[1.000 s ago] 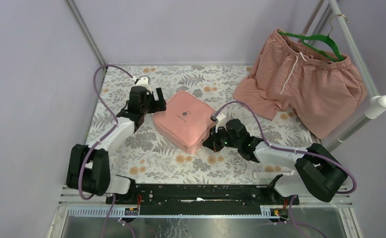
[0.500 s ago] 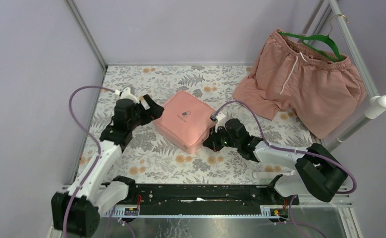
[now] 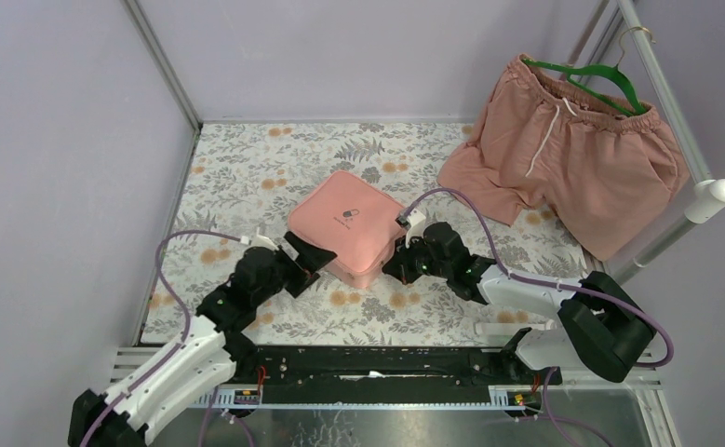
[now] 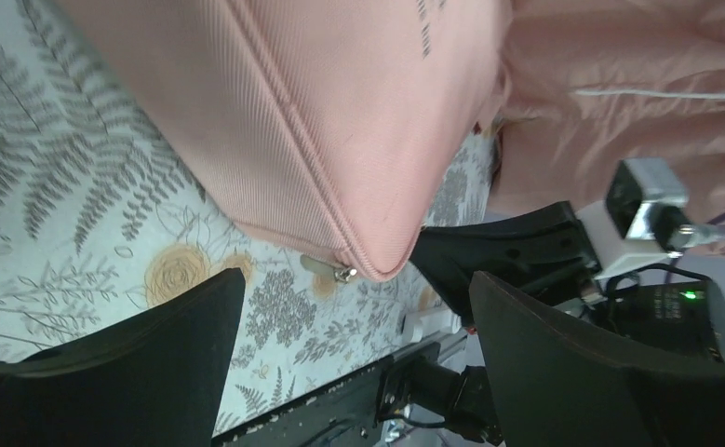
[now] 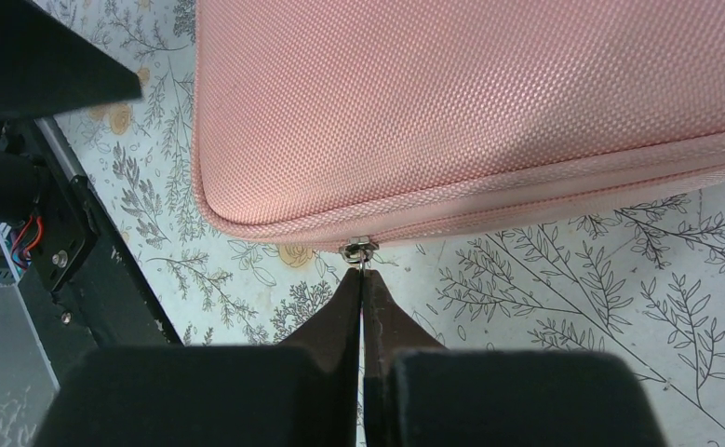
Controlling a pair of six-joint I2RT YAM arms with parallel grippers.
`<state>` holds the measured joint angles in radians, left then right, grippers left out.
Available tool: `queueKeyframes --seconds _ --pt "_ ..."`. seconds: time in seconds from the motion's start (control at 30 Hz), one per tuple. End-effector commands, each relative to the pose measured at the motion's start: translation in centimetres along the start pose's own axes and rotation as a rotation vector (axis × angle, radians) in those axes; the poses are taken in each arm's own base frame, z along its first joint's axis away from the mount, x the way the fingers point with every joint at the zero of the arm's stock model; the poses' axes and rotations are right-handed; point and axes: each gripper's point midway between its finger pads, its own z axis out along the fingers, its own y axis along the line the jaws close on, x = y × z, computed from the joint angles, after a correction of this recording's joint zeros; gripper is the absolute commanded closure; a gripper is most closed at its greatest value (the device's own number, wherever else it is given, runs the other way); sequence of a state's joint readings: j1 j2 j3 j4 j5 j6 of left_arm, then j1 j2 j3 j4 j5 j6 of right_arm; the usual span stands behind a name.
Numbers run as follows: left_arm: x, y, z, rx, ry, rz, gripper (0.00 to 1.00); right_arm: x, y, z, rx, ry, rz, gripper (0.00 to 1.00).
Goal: Organize the medicine kit
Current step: Zip the medicine box at the center of the board.
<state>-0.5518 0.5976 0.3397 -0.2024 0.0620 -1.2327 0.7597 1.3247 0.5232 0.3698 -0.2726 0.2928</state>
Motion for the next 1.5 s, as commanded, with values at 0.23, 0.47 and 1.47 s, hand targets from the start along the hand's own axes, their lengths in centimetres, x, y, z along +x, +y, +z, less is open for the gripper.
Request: queueKeyframes --seconds 0.23,0.47,1.47 --pt "1.1 -1.8 3.7 0.001 -0.047 -0.137 0.02 -2.1 0.8 -0.1 0.000 -0.042 -0.002 1.00" --pt "2.4 -2.3 5.7 0.020 -0.030 -0.143 0.07 -2.0 0.7 0.0 0.002 -0.036 -0.004 1.00" --pt "2.8 -1.5 8.2 -0.027 -0.039 -0.055 0.21 -1.7 8.1 1.3 -0.091 -0.039 -0.103 1.00"
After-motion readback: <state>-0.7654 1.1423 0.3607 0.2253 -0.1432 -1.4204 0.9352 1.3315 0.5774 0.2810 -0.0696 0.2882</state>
